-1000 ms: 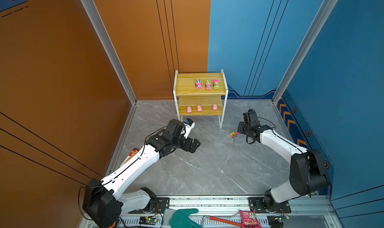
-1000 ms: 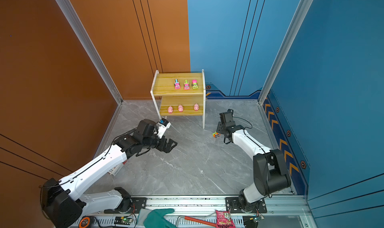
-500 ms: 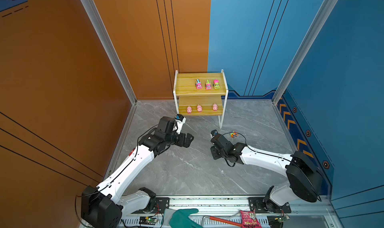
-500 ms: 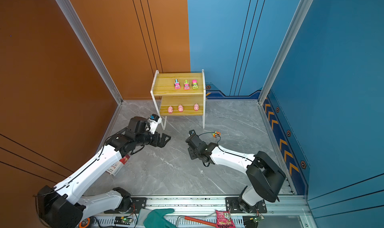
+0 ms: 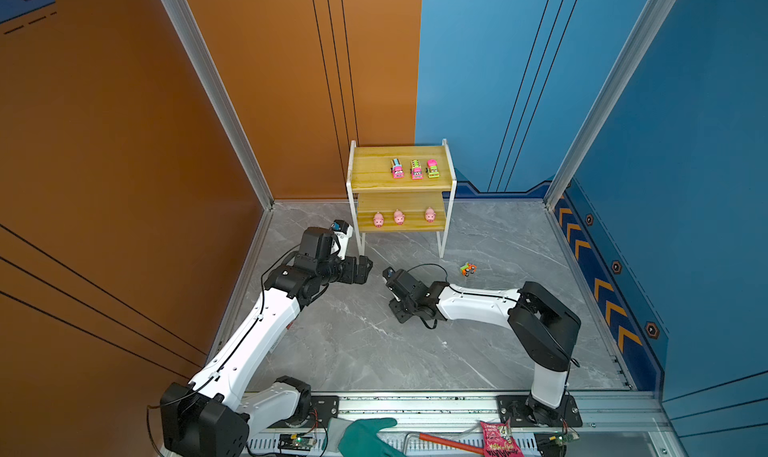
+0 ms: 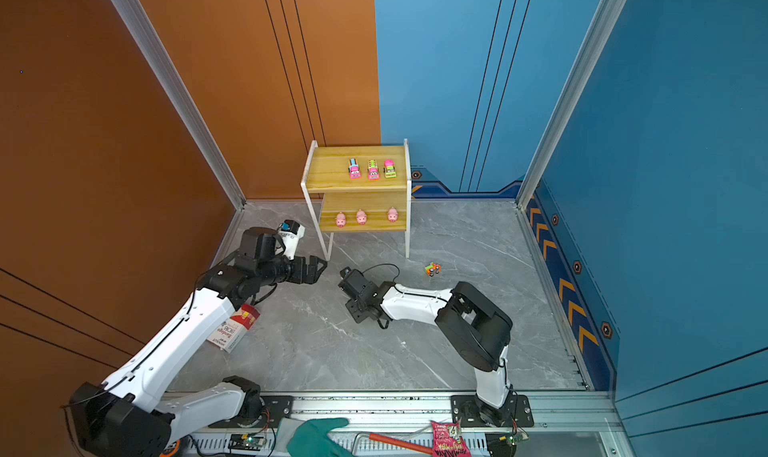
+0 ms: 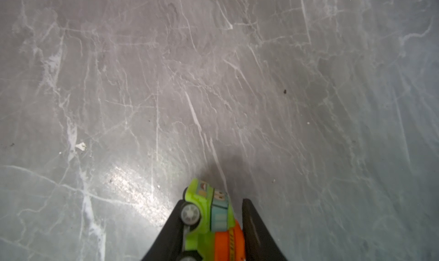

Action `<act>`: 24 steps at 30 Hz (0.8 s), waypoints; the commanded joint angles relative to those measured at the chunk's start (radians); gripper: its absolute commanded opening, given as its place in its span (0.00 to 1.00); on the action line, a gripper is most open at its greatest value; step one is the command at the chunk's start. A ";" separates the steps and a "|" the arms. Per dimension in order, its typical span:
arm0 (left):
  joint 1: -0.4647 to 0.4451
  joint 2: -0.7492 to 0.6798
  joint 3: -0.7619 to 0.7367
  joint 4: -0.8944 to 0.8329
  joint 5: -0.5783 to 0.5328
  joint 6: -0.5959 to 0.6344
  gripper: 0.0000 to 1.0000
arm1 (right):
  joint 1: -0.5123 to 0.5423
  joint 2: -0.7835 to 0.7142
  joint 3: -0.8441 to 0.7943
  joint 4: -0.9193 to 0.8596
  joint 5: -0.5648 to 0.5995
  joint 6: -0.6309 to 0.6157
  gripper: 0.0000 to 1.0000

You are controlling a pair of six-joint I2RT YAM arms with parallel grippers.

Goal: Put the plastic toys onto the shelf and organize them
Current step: 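Carry the green-and-orange truck toward the left gripper and release it on the floor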

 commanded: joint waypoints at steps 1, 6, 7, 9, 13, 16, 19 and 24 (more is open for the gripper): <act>0.018 0.005 0.022 -0.024 -0.013 -0.013 0.98 | -0.007 0.034 0.040 0.002 -0.062 -0.026 0.41; 0.023 0.010 0.019 -0.024 -0.023 -0.015 0.98 | -0.019 0.040 0.056 0.054 -0.142 0.001 0.46; 0.024 0.012 0.018 -0.025 -0.029 -0.015 0.98 | -0.021 0.037 0.057 0.066 -0.165 0.011 0.48; 0.023 0.014 0.018 -0.025 -0.031 -0.017 0.98 | -0.027 0.022 0.044 0.099 -0.210 0.032 0.50; 0.007 0.021 0.016 -0.040 -0.070 -0.030 0.98 | -0.061 -0.067 -0.036 0.196 -0.274 0.096 0.51; -0.040 0.029 0.020 -0.070 -0.143 -0.056 0.98 | -0.114 -0.168 -0.148 0.294 -0.292 0.160 0.53; -0.098 0.036 0.023 -0.114 -0.218 -0.117 0.98 | -0.161 -0.256 -0.237 0.310 -0.247 0.169 0.55; -0.173 0.013 -0.071 -0.117 -0.265 -0.342 0.98 | -0.241 -0.360 -0.345 0.277 -0.161 0.183 0.57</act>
